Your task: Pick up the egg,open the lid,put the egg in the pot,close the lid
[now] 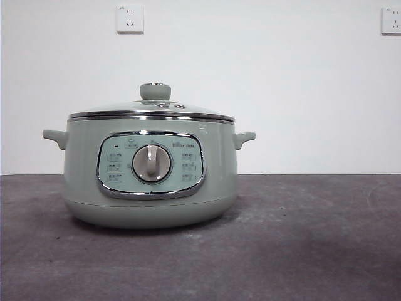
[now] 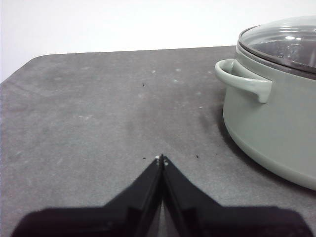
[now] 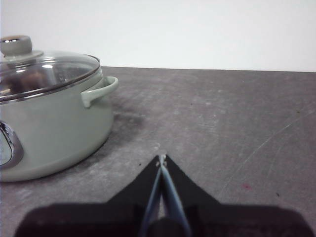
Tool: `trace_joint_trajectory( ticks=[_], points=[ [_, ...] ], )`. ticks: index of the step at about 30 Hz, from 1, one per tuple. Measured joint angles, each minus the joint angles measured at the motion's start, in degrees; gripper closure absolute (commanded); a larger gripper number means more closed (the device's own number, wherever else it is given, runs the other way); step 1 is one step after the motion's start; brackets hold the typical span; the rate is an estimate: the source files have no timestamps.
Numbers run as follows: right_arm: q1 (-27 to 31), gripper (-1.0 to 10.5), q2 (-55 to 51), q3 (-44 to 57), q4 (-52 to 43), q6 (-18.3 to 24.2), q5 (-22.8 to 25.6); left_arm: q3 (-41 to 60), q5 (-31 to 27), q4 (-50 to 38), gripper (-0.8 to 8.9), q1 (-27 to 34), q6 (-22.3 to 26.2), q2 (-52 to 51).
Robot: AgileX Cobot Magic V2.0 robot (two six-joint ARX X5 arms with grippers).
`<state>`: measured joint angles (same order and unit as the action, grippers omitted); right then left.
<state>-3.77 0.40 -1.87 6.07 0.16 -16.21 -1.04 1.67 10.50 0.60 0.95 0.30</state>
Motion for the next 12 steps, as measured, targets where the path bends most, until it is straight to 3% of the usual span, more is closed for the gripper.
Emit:
trace_joint_trajectory(
  ticks=[12],
  points=[
    [0.0,9.5,-0.17,0.81,2.69,-1.16,0.13,0.0,0.0,0.0,8.16,0.0,0.0,0.0]
  ],
)
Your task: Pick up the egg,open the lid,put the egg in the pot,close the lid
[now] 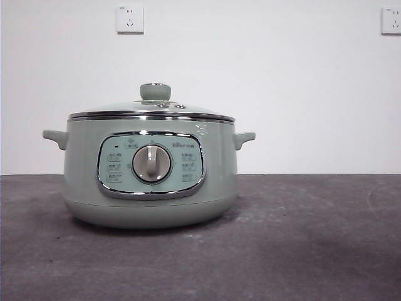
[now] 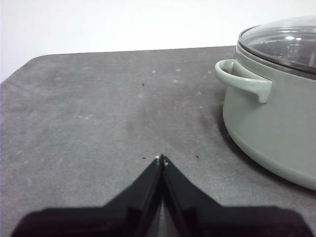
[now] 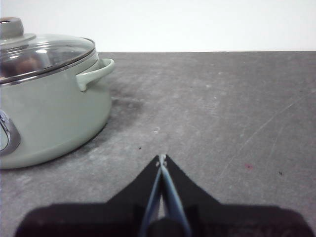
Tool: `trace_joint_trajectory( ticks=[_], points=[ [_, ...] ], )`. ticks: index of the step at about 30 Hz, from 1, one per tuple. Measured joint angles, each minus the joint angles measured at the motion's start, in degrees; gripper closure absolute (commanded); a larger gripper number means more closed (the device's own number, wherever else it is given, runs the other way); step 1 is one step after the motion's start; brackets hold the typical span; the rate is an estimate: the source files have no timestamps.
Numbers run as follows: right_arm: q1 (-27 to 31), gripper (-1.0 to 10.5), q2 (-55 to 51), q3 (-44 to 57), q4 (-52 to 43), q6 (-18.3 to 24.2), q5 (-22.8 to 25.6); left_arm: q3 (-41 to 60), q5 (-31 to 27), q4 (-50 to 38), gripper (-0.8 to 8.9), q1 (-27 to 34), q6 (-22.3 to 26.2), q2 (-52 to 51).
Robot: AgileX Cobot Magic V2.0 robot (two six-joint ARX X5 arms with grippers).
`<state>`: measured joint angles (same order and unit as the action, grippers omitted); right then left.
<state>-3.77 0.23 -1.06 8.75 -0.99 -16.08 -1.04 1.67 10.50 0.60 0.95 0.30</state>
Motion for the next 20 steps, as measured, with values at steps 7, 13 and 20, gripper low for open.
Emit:
trace_joint_trajectory(
  ticks=[7,13,20],
  points=[
    [0.0,9.5,0.0,0.0,0.0,-1.22,0.0,0.0,0.0,0.0,8.16,0.0,0.0,0.0],
    [0.0,9.5,0.0,0.0,0.0,-1.36,0.0,0.0,0.0,0.0,8.16,0.0,0.0,0.0],
    [0.0,9.5,0.0,0.0,0.02,-1.38,0.0,0.0,0.0,0.0,8.16,0.0,0.0,0.0]
  ],
)
